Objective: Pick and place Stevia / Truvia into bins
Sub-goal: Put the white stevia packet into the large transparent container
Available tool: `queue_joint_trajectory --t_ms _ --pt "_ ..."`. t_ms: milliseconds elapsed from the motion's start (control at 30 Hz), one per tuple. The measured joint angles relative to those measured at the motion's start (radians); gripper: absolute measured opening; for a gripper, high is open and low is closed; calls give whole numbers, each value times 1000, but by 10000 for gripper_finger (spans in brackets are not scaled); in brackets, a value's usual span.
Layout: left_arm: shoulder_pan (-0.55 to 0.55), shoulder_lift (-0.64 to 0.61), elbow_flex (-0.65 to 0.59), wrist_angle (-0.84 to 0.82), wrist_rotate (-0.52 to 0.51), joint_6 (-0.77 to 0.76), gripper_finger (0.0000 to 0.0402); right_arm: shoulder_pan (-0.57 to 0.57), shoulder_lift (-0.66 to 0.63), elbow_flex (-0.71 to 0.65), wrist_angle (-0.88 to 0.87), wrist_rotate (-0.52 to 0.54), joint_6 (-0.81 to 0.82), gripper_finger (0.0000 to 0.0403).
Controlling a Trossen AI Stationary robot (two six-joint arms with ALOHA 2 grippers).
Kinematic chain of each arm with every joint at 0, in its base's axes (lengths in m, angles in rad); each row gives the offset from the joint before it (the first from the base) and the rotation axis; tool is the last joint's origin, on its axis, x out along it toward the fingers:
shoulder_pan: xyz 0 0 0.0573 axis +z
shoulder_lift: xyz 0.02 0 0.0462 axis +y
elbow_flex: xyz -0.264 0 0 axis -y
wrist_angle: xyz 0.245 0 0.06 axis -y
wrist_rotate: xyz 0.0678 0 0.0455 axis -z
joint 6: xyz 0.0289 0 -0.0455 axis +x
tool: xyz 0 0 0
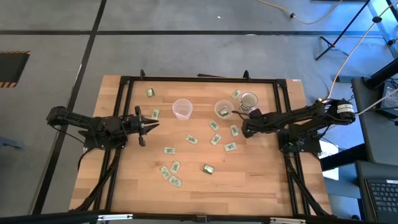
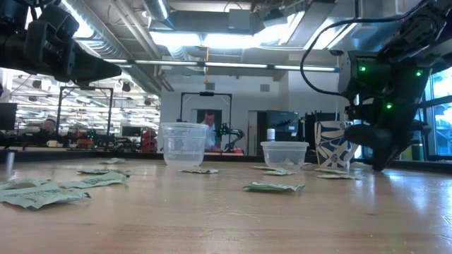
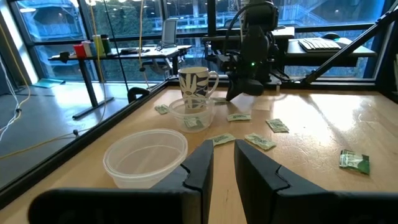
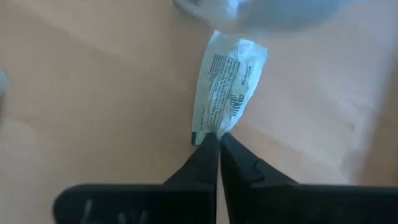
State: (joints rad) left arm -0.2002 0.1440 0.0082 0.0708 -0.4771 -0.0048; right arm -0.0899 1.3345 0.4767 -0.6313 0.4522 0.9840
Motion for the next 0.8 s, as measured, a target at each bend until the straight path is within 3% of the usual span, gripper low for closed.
queue_joint_trajectory --t_ms 167,433,567,800 --pt "-1 0 0 0 50 0 59 45 0 87 -114 -69 2 8" --pt "-1 0 0 8 371 156 59 170 -1 279 -121 -237 -83 8" --pt "-1 19 0 44 417 209 59 236 -1 395 7 -274 -224 7" --pt "-1 155 0 271 459 389 60 304 -3 452 477 -406 -522 7"
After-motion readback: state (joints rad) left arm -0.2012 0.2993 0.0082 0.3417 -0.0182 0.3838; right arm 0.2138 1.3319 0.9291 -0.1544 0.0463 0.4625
